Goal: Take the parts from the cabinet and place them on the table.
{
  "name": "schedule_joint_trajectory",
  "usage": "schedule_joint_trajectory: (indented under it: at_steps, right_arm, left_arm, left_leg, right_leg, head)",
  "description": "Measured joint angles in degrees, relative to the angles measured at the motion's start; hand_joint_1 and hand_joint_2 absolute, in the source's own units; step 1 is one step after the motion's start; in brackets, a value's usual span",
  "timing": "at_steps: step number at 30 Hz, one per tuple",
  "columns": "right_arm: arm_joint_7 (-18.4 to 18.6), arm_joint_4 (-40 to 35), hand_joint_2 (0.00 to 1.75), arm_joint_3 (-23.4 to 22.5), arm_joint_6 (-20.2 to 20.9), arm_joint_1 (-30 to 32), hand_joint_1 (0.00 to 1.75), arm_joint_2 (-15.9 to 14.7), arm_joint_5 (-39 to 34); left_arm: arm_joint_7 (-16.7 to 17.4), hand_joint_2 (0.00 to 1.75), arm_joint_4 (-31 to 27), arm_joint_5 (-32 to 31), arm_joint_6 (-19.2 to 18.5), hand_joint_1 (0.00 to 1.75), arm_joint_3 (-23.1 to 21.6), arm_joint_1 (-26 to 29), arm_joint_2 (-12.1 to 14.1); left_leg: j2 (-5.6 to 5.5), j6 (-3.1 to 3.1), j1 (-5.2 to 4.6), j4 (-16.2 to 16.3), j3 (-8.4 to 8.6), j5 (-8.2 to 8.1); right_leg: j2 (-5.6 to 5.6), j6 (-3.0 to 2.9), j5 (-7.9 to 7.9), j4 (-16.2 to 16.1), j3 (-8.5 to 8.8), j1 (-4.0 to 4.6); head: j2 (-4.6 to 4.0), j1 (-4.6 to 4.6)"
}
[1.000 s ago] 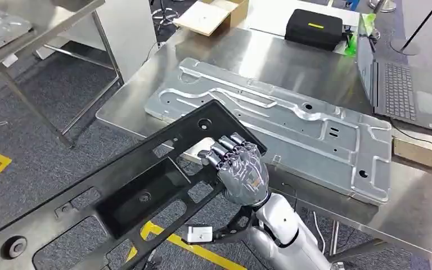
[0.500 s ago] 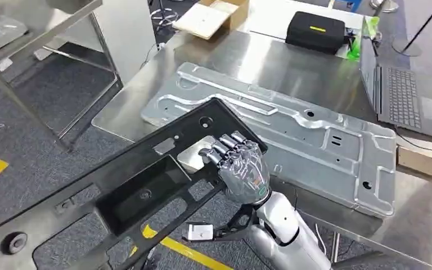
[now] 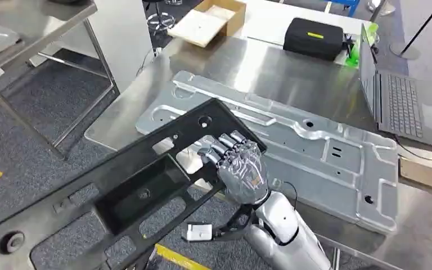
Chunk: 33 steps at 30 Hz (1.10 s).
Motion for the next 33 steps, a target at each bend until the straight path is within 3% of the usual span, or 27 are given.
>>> schedule_joint_trajectory:
  at_steps: [2, 3, 5, 6, 7, 8, 9, 11, 12, 15, 16, 17, 18, 20, 21, 22, 23, 24, 25, 26, 27, 29, 31, 32, 33]
  right_arm:
    - [0.0, -0.02, 1.75, 0.0, 0.0, 0.01, 1.75, -0.07, 0.02]
    - [0.0, -0.04, 1.75, 0.0, 0.0, -0.09, 1.75, -0.09, 0.02]
    - [0.02, -0.04, 1.75, 0.0, 0.02, -0.08, 1.75, -0.11, -0.04]
    - [0.09, -0.02, 1.75, 0.0, 0.09, -0.04, 1.75, -0.18, -0.04]
    - [0.11, 0.0, 1.75, 0.0, 0.13, -0.02, 1.75, -0.26, -0.07]
    - [0.11, 0.0, 1.75, 0.0, 0.22, 0.0, 1.75, -0.33, -0.13]
    - [0.11, 0.0, 1.75, 0.0, 0.35, -0.01, 1.75, -0.39, -0.33]
    - [0.13, -0.02, 1.75, 0.0, 0.39, -0.07, 1.75, -0.39, -0.81]
    - [0.13, -0.02, 1.75, 0.0, 0.42, -0.19, 1.75, -0.37, -0.94]
    - [0.15, -0.13, 1.75, 0.0, 0.57, -0.3, 1.75, -0.39, -1.2]
    - [0.13, -0.2, 1.75, 0.0, 0.78, -0.31, 1.75, -0.37, -1.42]
    - [0.11, -0.28, 1.75, 0.0, 0.87, -0.28, 1.75, -0.35, -1.68]
    - [0.07, -0.33, 1.75, 0.0, 1.0, -0.38, 1.75, -0.37, -1.81]
    - [0.09, -0.33, 1.75, 0.0, 1.22, -0.36, 1.75, -0.35, -1.92]
    - [0.09, -0.33, 1.75, 0.0, 1.25, -0.27, 1.75, -0.35, -1.99]
    - [0.07, -0.33, 1.75, 0.0, 1.25, -0.26, 1.75, -0.35, -1.99]
    - [0.07, -0.33, 1.75, 0.0, 1.27, -0.25, 1.75, -0.35, -1.99]
    - [0.07, -0.33, 1.75, 0.0, 1.27, -0.26, 1.75, -0.37, -1.97]
    - [0.07, -0.33, 1.75, 0.0, 1.27, -0.26, 1.75, -0.37, -1.97]
    - [0.07, -0.33, 1.75, 0.0, 1.27, -0.27, 1.75, -0.35, -1.97]
    - [0.07, -0.33, 1.75, 0.0, 1.27, -0.29, 1.75, -0.35, -1.97]
    - [0.09, -0.39, 1.75, 0.0, 1.25, -0.39, 1.75, -0.33, -1.97]
    - [0.04, -0.42, 1.75, 0.0, 1.22, -0.3, 1.75, -0.37, -1.88]
    - [0.0, -0.46, 1.75, 0.0, 1.2, -0.27, 1.75, -0.39, -1.64]
    - [0.0, -0.5, 1.75, 0.0, 1.18, -0.33, 1.75, -0.39, -1.57]
  left_arm:
    - [-0.04, 1.75, 0.0, -0.15, 0.15, 0.0, -0.02, -0.14, -0.04]
    - [-0.04, 1.75, 0.0, -0.15, 0.22, 0.0, -0.07, -0.32, -0.04]
    - [-0.09, 1.75, 0.0, -0.28, 0.24, 0.0, -0.09, -0.5, -0.04]
    - [-0.11, 1.75, 0.0, -0.28, 0.31, 0.0, -0.11, -0.48, -0.04]
    - [-0.11, 1.75, 0.0, -0.28, 0.35, 0.0, -0.11, -0.43, -0.04]
    - [-0.11, 1.75, 0.0, -0.28, 0.35, 0.0, -0.11, -0.43, -0.04]
    - [-0.13, 1.75, 0.0, -0.28, 0.35, 0.0, -0.11, -0.43, -0.04]
    - [-0.2, 1.75, 0.0, -0.26, 0.35, 0.0, -0.11, -0.45, -0.15]
    - [-0.22, 1.75, 0.0, -0.26, 0.35, 0.0, -0.11, -0.48, -0.24]
    - [-0.33, 1.75, 0.0, -0.2, 0.37, 0.0, -0.11, -0.68, -0.35]
    - [-0.37, 1.75, 0.0, -0.13, 0.37, 0.0, -0.13, -0.7, -0.39]
    - [-0.39, 1.75, 0.0, -0.13, 0.42, 0.0, -0.13, -0.67, -0.37]
    - [-0.5, 1.75, 0.0, -0.13, 0.42, 0.0, -0.13, -0.69, -0.37]
    - [-0.55, 1.75, 0.0, -0.13, 0.44, 0.0, -0.13, -0.76, -0.37]
    - [-0.55, 1.75, 0.0, -0.13, 0.46, 0.0, -0.13, -0.67, -0.37]
    - [-0.55, 1.75, 0.0, -0.13, 0.5, 0.0, -0.13, -0.55, -0.37]
    - [-0.55, 1.75, 0.0, -0.13, 0.5, 0.0, -0.13, -0.47, -0.35]
    - [-0.55, 1.75, 0.0, -0.13, 0.5, 0.0, -0.13, -0.46, -0.33]
    - [-0.55, 1.75, 0.0, -0.13, 0.5, 0.0, -0.13, -0.48, -0.31]
    - [-0.55, 1.75, 0.0, -0.13, 0.5, 0.0, -0.13, -0.5, -0.31]
    - [-0.52, 1.75, 0.0, -0.13, 0.5, 0.0, -0.13, -0.54, -0.28]
    - [-0.57, 1.75, 0.0, -0.13, 0.5, 0.0, -0.13, -0.47, -0.28]
    - [-0.59, 1.75, 0.0, -0.11, 0.5, 0.0, -0.13, -0.56, -0.28]
    - [-0.61, 1.75, 0.02, -0.11, 0.5, 0.0, -0.13, -0.64, -0.53]
    - [-0.63, 1.75, 0.0, -0.11, 0.52, 0.0, -0.13, -0.77, -0.46]
  left_leg:
    - [-0.01, 0.51, 0.45, -0.63, 0.43, 0.28]
    - [0.01, 0.77, 0.48, -0.66, 0.52, 0.14]
    - [0.02, 1.11, 0.46, -0.66, 0.68, -0.04]
    - [0.03, 1.18, 0.45, -0.64, 0.71, -0.18]
    - [0.02, 1.18, 0.44, -0.64, 0.78, -0.27]
    - [-0.02, 1.17, 0.44, -0.64, 0.93, -0.36]
    - [-0.08, 1.15, 0.44, -0.64, 1.11, -0.48]
    - [-0.22, 0.89, 0.43, -0.64, 1.63, -0.69]
    - [-0.19, 0.67, 0.34, -0.7, 1.63, -0.74]
    - [0.06, -0.31, 0.37, -0.88, 1.72, -0.83]
    - [0.25, -0.68, 0.23, -1.0, 1.9, -0.8]
    - [0.35, -0.87, 0.31, -0.89, 1.74, -1.21]
    - [0.27, -1.06, 0.34, 1.04, 1.21, -2.71]
    - [0.25, -1.27, 0.45, 9.71, -2.61, -7.5]
    - [0.25, -1.43, 0.44, 13.59, -4.42, -9.0]
    - [0.25, -1.56, 0.45, 16.39, -5.81, -9.49]
    - [0.25, -1.6, 0.45, 15.98, -5.63, -8.46]
    - [0.15, -1.56, 0.49, 12.74, -4.11, -6.18]
    - [-0.15, -1.48, 0.56, 8.04, -1.65, -3.55]
    - [-1.18, -1.37, 0.68, 2.88, 0.87, -1.22]
    - [-3.31, -1.2, 0.78, 0.67, 2.09, -2.22]
    - [-2.78, -0.89, 0.58, 0.03, 2.21, -2.08]
    - [-2.24, -0.08, 0.3, -0.08, 2.25, -1.93]
    - [-1.8, 0.49, 0.97, -0.72, 2.48, -1.53]
    - [-1.48, 0.78, 0.86, -0.95, 2.65, -1.45]
  right_leg:
    - [-0.08, 0.7, -0.99, 1.08, -0.18, -0.34]
    - [-0.19, 1.11, -2.49, 3.58, -1.49, -0.35]
    - [-0.19, 1.62, -6.03, 11.93, -6.05, -0.61]
    - [-0.19, 1.79, -6.85, 15.46, -8.32, -0.68]
    - [-0.2, 1.81, -6.42, 16.79, -9.57, -0.75]
    - [-0.19, 1.75, -4.55, 15.4, -9.39, -0.79]
    - [-0.19, 1.58, -1.99, 12.08, -8.04, -0.79]
    - [-0.2, 0.77, 3.14, 2.2, -3.45, -0.61]
    - [-0.28, 0.35, 2.17, 0.52, -2.7, -0.1]
    - [0.0, -0.09, 2.43, 0.18, -2.87, 0.16]
    - [0.25, -0.43, 2.71, -0.32, -2.72, 0.06]
    - [0.34, -0.74, 3.21, -1.06, -2.13, -0.68]
    - [0.5, -0.95, 3.31, -1.3, -1.95, -0.59]
    - [0.75, -1.2, 3.32, -1.23, -2.02, -0.49]
    - [0.97, -1.26, 3.28, -1.18, -2.05, -0.43]
    - [1.37, -1.27, 3.26, -1.04, -2.15, -0.4]
    - [1.78, -1.29, 3.21, -0.85, -2.19, -0.41]
    - [2.43, -1.19, 3.06, -0.6, -2.2, -0.44]
    - [3.0, -1.03, 2.9, -0.29, -2.19, -0.49]
    - [3.54, -0.79, 2.65, 0.1, -2.22, -0.52]
    - [3.92, -0.57, 2.45, 0.38, -2.46, -0.38]
    - [4.71, 0.03, 2.55, 0.73, -2.98, -0.47]
    - [5.36, 0.81, 2.76, 0.31, -3.03, -0.66]
    - [5.29, 1.02, 2.42, 0.75, -3.1, -0.59]
    - [3.02, 1.29, 1.45, 2.29, -3.7, -0.39]
  head:
    - [0.0, 0.02]
    - [0.0, 0.02]
    - [0.0, 0.02]
    - [0.0, 0.02]
    - [0.0, 0.02]
    - [0.0, 0.02]
    - [0.0, 0.02]
    - [0.0, 0.02]
    - [0.0, 0.0]
    - [0.0, 0.02]
    - [0.0, 0.02]
    - [0.0, 0.02]
    - [0.0, -0.02]
    - [0.0, -0.07]
    - [0.0, -0.04]
    - [0.0, -0.07]
    - [0.0, -0.07]
    - [0.0, -0.07]
    - [0.0, -0.07]
    - [0.0, -0.07]
    - [0.0, -0.04]
    - [0.0, -0.04]
    - [0.0, -0.05]
    - [0.0, -0.09]
    - [0.0, 0.02]
